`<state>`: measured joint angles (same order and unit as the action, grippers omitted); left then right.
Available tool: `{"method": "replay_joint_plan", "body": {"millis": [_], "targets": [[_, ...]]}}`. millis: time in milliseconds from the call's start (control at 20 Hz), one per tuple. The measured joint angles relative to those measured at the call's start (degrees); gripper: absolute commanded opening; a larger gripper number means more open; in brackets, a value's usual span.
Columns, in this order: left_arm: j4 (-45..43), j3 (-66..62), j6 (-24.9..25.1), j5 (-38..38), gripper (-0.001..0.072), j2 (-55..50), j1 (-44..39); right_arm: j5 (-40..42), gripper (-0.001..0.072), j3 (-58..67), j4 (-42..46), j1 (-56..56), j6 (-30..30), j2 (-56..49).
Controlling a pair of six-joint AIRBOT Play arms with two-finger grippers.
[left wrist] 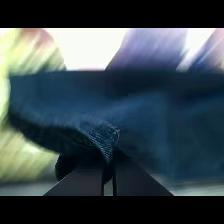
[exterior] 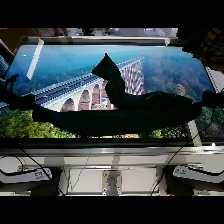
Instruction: Fold the clothes and pants, and hang the long-sleeved shirts on hangers.
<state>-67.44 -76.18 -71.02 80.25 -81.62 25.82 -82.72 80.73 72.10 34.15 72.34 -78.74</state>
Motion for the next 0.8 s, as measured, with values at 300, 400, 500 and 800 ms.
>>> {"method": "replay_joint_plan", "body": {"millis": [300, 400, 500, 800], "targets": [[32.65, -11.39, 9.62, -18.05, 0.0024, -1.75, 2.45, 15.23, 0.0019, 18.95, -8.92, -1.11, 1.2, -3.65], [38.4, -13.7, 11.08, -19.74, 0.0024, -1.81, 3.91, 16.46, 0.0019, 23.5, -9.4, -1.03, 1.27, -3.96], [42.95, -14.97, 12.5, -18.84, 0.0024, -1.73, 5.79, 16.72, 0.002, 26.99, -9.92, -0.96, 1.38, -4.09], [43.76, -16.09, 14.29, -6.86, 0.0024, -1.4, 13.57, 9.07, 0.002, 30.21, -4.66, 2.93, 2.03, -4.79]]}}
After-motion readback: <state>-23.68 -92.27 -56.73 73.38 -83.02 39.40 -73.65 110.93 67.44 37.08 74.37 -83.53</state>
